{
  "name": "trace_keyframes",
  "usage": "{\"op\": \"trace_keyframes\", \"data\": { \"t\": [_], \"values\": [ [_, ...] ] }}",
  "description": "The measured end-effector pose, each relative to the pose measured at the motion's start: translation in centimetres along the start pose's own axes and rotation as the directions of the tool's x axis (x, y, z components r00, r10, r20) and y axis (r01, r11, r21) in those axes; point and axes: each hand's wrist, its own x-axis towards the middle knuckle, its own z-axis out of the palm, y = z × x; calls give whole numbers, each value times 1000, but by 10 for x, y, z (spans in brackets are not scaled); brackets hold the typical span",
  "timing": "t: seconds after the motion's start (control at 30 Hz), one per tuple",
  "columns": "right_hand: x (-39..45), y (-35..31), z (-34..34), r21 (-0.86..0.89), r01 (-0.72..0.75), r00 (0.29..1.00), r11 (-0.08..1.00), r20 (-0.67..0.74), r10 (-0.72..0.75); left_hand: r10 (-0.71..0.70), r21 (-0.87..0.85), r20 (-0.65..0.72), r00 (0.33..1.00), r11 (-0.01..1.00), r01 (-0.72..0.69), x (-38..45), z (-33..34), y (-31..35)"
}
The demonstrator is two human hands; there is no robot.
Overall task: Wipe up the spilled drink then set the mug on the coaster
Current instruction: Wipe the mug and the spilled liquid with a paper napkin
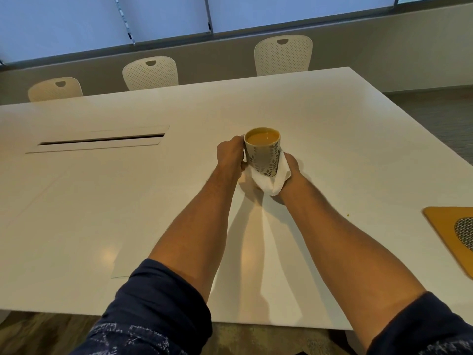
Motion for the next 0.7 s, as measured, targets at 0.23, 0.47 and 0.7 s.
{"op": "trace_keyframes", "data": {
  "t": [0.23, 0.47, 0.7],
  "values": [
    [0, -25, -9, -594, -10, 964, 804, -218, -149, -5, -45, -2, 1000, 999, 5, 2, -1, -5],
    [4, -30, -16, -776, -36, 917, 630, -275, -287, -1, -24, -18, 1000, 1000, 0, 1, -3, -8],
    [-13, -33, -19, -932, 27, 846, 362, -172, -505, 5, -39, -19, 1000, 999, -6, 1, -4, -13]
  ]
}}
